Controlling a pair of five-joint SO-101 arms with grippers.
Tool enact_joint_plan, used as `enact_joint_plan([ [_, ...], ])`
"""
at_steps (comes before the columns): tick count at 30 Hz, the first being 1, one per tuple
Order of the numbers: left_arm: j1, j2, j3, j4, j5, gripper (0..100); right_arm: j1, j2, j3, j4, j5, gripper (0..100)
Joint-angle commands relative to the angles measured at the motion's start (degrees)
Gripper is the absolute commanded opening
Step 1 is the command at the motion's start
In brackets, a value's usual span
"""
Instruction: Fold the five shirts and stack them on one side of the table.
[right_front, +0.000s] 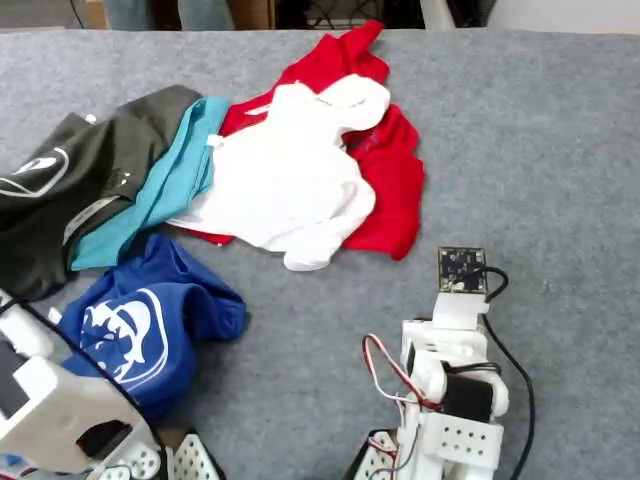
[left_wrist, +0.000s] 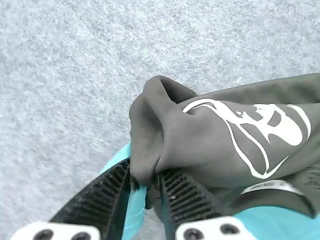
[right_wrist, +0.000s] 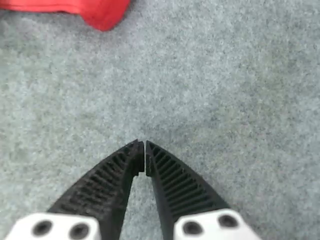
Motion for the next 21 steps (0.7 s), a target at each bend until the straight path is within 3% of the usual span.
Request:
enact_joint_plan([
  [1, 5.5, -3.8, -3.1, 1.2, 3.7, 8, -0.6, -2.2, 0.0, -0.9, -0.5, 1.5],
  [6, 24.3, -3.5, -3.1, 9.4, 3.9, 35, -0.6, -2.2, 0.0, -0.9, -0.5, 1.5],
  [9, 36.5, -3.1, -2.3, 10.6, 3.9, 36, -0.6, -2.2, 0.0, -0.9, -0.5, 1.5],
  [16, 59.2, -1.6, 16.8, -9.1, 3.9, 36, -0.6, -2.2, 0.0, -0.9, -0.5, 1.5],
  [21, 64.7, 8.1, 26.8, -21.2, 3.9, 35, -0.6, -2.2, 0.0, -0.9, -0.5, 1.5],
])
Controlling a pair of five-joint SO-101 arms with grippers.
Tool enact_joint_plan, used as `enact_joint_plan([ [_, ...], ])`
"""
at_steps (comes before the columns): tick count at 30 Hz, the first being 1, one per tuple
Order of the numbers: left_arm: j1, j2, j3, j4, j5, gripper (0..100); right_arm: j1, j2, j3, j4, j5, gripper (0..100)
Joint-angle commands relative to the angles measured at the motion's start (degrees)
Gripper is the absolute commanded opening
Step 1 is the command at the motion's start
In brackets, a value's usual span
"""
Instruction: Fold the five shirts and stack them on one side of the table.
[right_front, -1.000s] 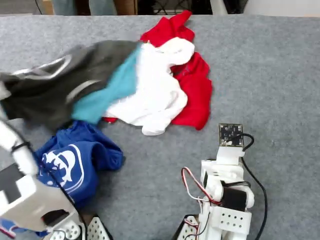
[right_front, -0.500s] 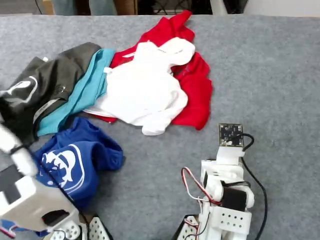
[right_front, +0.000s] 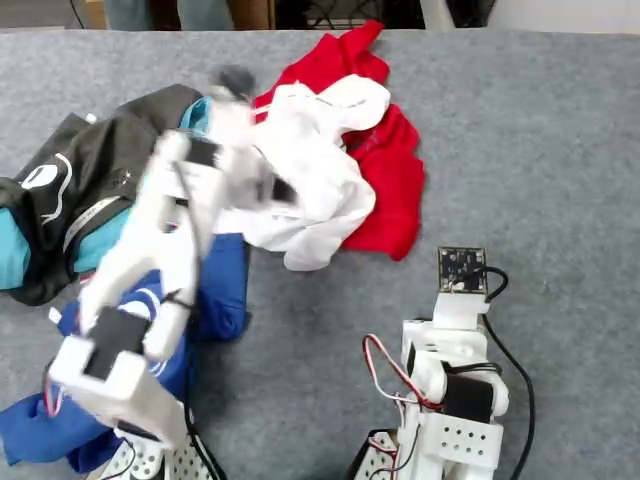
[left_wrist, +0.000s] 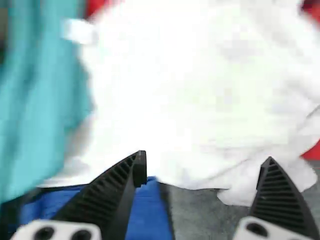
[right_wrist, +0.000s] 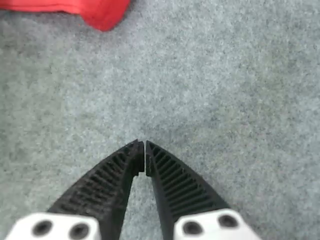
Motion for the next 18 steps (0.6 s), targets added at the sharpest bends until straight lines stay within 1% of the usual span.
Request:
enact_joint_plan([
  [1, 2.2, 6.1, 2.9, -6.3, 0.4, 35, -0.6, -2.2, 0.0, -0.9, -0.5, 1.5],
  [2, 2.0, 8.8, 2.5, -6.5, 0.4, 35, -0.6, -2.2, 0.0, -0.9, -0.5, 1.5],
  [4, 0.7, 13.1, -0.1, -5.4, 0.4, 29, -0.6, -2.2, 0.0, -0.9, -0.5, 1.5],
  [9, -4.4, 17.5, -12.2, 1.2, 0.2, 3, -0.6, -2.2, 0.0, -0.9, -0.5, 1.5],
  [10, -5.4, 17.4, -14.1, 3.2, 0.2, 2, -0.6, -2.2, 0.0, -0.9, -0.5, 1.5],
  [12, -7.6, 17.1, -18.2, 7.4, 0.1, 5, -0.6, -2.2, 0.0, -0.9, -0.5, 1.5],
  [14, -10.8, 15.8, -23.3, 12.1, 0.0, 3, -0.6, -2.2, 0.0, -0.9, -0.5, 1.5],
  [18, -20.5, 11.3, -34.9, 20.5, 0.3, 3, -0.6, -2.2, 0.0, -0.9, -0.5, 1.5],
])
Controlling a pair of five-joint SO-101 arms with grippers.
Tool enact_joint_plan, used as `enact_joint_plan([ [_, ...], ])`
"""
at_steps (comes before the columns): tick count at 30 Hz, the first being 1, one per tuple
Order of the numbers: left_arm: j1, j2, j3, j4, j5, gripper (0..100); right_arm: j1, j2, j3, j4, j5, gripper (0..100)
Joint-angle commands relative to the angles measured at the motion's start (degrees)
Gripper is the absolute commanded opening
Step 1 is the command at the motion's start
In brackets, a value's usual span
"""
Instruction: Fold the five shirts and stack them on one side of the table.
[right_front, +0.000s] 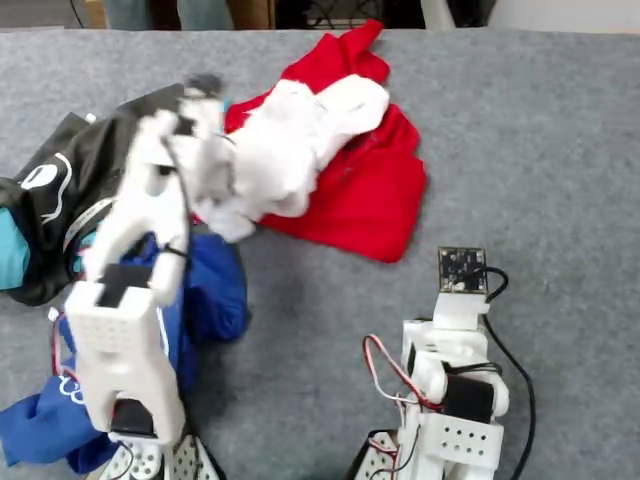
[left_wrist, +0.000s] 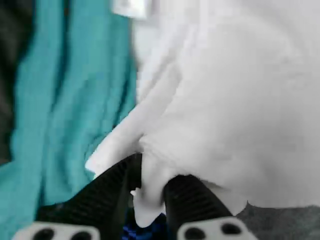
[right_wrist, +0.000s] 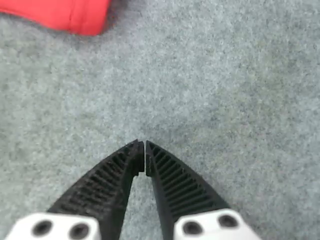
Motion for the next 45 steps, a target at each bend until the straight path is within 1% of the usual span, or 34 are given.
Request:
enact_joint_plan([
  [1, -10.6, -6.9, -13.3, 6.6, 0.3, 3, -0.6, -2.2, 0.0, -0.9, -0.5, 1.5],
  [4, -19.7, -10.5, -22.0, 9.1, 0.4, 3, -0.6, -2.2, 0.0, -0.9, -0.5, 1.5],
  [8, -32.8, -13.8, -31.3, 9.2, 0.4, 3, -0.6, -2.2, 0.0, -0.9, -0.5, 1.5],
  [12, -44.2, -13.7, -35.4, 7.7, 0.4, 3, -0.6, -2.2, 0.0, -0.9, -0.5, 1.5],
  [15, -48.6, -12.0, -34.2, 6.4, 0.4, 3, -0.6, -2.2, 0.0, -0.9, -0.5, 1.5],
  [18, -48.6, -9.6, -31.6, 7.0, 0.2, 3, -0.6, -2.2, 0.0, -0.9, -0.5, 1.5],
  [20, -46.6, -7.9, -29.9, 8.2, 0.0, 4, -0.6, -2.2, 0.0, -0.9, -0.5, 1.5],
  [21, -45.3, -7.3, -29.1, 9.4, 0.0, 6, -0.6, -2.2, 0.0, -0.9, -0.5, 1.5],
  [23, -41.7, -6.6, -28.1, 13.0, 0.3, 14, -0.6, -2.2, 0.0, -0.9, -0.5, 1.5],
  [25, -35.8, -6.2, -27.8, 16.8, 0.4, 22, -0.6, -2.2, 0.0, -0.9, -0.5, 1.5],
  [27, -29.0, -6.2, -27.9, 20.1, 0.5, 27, -0.6, -2.2, 0.0, -0.9, -0.5, 1.5],
  [32, -12.0, -5.7, -27.8, 21.2, 6.1, 27, -0.6, -2.2, 0.0, -0.9, -0.5, 1.5],
  [35, -2.8, -4.1, -25.2, 17.6, 8.2, 27, -0.6, -2.2, 0.0, -0.9, -0.5, 1.5],
  [39, 6.3, 2.1, -18.5, 6.9, 10.5, 27, -0.6, -2.2, 0.0, -0.9, -0.5, 1.5],
  [42, 9.8, 9.6, -13.8, -1.7, 10.5, 27, -0.6, -2.2, 0.0, -0.9, -0.5, 1.5],
  [45, 10.6, 16.4, -14.6, -2.5, 12.6, 27, -0.6, -2.2, 0.0, -0.9, -0.5, 1.5],
])
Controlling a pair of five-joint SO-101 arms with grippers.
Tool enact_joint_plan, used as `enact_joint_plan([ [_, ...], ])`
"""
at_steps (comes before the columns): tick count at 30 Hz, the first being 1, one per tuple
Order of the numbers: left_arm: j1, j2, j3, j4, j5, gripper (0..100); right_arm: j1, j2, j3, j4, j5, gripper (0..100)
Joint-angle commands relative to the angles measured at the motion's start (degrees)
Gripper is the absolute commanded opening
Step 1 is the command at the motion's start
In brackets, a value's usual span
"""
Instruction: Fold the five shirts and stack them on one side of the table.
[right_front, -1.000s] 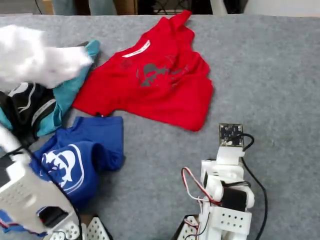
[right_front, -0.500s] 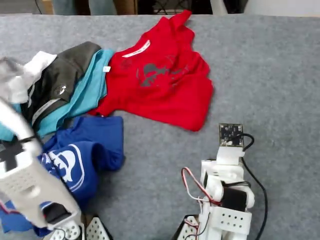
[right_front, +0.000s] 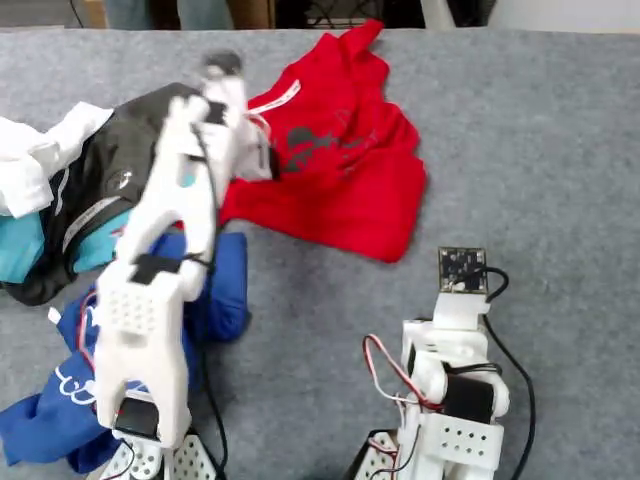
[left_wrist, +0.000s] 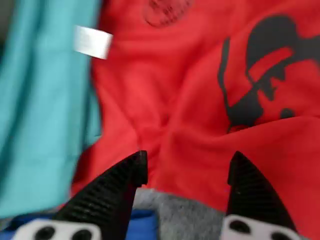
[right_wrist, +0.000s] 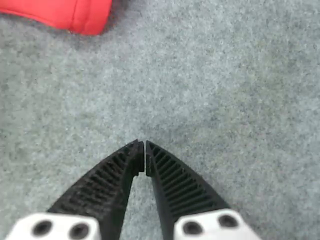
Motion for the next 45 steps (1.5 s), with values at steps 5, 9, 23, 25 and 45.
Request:
enact_joint_plan([
  [5, -1.6, 9.0, -4.2, -1.9, 4.2, 17, -0.6, -2.2, 0.0, -0.9, -0.5, 1.5],
  [9, -5.9, 8.4, -9.5, 2.1, 4.2, 4, -0.6, -2.2, 0.0, -0.9, -0.5, 1.5],
  [23, -43.3, 1.0, -59.0, 19.1, 4.1, 3, -0.6, -2.2, 0.0, -0.9, -0.5, 1.5],
  [25, -49.5, 1.1, -63.9, 19.1, 4.1, 3, -0.6, -2.2, 0.0, -0.9, -0.5, 1.5],
  [45, -47.1, 0.5, -56.0, 27.6, -2.5, 21, -0.6, -2.2, 0.0, -0.9, -0.5, 1.5],
])
